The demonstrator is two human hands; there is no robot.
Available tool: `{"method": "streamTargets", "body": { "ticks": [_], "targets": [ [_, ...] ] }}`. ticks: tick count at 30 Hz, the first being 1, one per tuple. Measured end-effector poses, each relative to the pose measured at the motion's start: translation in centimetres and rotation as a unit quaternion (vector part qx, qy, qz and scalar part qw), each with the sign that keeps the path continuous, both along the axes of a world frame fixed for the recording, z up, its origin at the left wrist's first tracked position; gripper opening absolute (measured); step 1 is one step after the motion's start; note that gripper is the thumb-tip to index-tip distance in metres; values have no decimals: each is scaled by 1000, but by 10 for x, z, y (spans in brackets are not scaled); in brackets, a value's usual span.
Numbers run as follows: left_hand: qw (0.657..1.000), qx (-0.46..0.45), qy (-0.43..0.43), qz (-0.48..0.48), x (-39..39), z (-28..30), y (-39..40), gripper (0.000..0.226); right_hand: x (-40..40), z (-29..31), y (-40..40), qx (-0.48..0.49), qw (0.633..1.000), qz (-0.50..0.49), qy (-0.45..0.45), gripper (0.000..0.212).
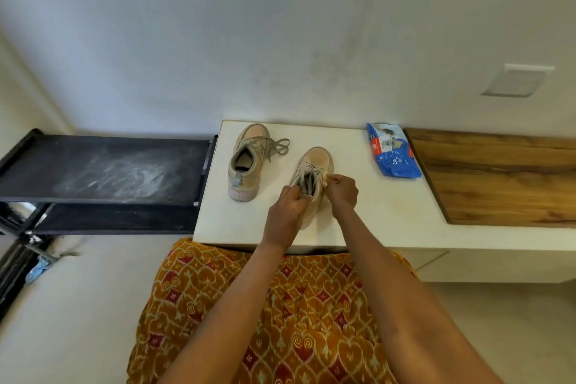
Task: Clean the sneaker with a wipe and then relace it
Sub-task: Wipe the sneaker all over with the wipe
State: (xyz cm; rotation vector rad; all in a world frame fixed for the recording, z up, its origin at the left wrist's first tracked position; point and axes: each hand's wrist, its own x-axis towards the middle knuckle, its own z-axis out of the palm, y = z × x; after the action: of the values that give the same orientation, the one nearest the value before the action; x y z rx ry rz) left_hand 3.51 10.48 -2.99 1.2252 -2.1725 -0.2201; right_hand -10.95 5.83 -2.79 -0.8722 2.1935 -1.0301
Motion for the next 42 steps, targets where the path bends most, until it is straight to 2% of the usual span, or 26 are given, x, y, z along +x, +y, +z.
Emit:
{"method": "streamTargets", "body": {
  "ticks": [3, 9, 11, 15, 16, 18, 19, 21, 23, 25, 28, 32, 35, 36, 37, 39, 42],
  "targets": [
    [1000, -21, -8, -14, 3, -2, -3, 10, 12, -5, 14, -21, 997, 25, 63, 28],
    [999, -40, 7, -10, 2, -8, -3, 8, 11, -10, 63, -88, 993, 83, 0, 25],
    [999, -48, 3, -13, 3, -7, -4, 9, 1, -7, 57, -94, 993, 78, -3, 23],
    [999, -37, 17, -2, 2, -6, -3, 27, -18, 4, 15, -97, 994, -39, -29, 29],
    [999, -35, 14, 0, 2, -5, -3, 29, -20, 5, 2, -80, 996, -31, -38, 28],
    [999, -38, -7, 2, 3, -5, -5, 15, -19, 7, -15, -30, 998, 28, -50, 29],
    [999, -38, -15, 0, 4, -5, -6, 9, -16, 6, -19, -9, 998, 55, -36, 29],
    [999, -29, -17, -4, 3, -6, -6, 13, -7, 4, -21, 8, 996, 76, 41, 27],
    [1000, -27, -13, -5, 3, -5, -5, 13, 2, -1, -13, -7, 990, 78, 117, 26],
    [999, -35, -15, -4, 3, -5, -5, 13, 5, -9, 0, -43, 984, 91, 147, 26],
    [999, -45, -26, -12, 4, -4, -5, 14, 3, -25, 27, -97, 980, 120, 125, 24],
    [998, -36, -60, -2, -1, 0, -4, 15, -7, -24, 50, -122, 975, 158, 100, 21],
    [996, -9, -88, 2, -9, 13, -5, 8, -19, 1, 39, -149, 982, 87, 78, 22],
    [996, 13, -93, -1, -10, 16, -6, 13, -23, 11, 33, -156, 983, 62, 73, 23],
    [996, 29, -88, -6, -8, 19, -7, 17, -26, 19, 27, -158, 983, 52, 79, 23],
    [998, 59, -25, -11, 1, 19, -9, 18, -31, 30, 15, -146, 980, 74, 112, 24],
    [978, 148, 144, 0, 22, 9, -14, 11, -40, 37, 5, -118, 980, 75, 139, 24]
  ]
}}
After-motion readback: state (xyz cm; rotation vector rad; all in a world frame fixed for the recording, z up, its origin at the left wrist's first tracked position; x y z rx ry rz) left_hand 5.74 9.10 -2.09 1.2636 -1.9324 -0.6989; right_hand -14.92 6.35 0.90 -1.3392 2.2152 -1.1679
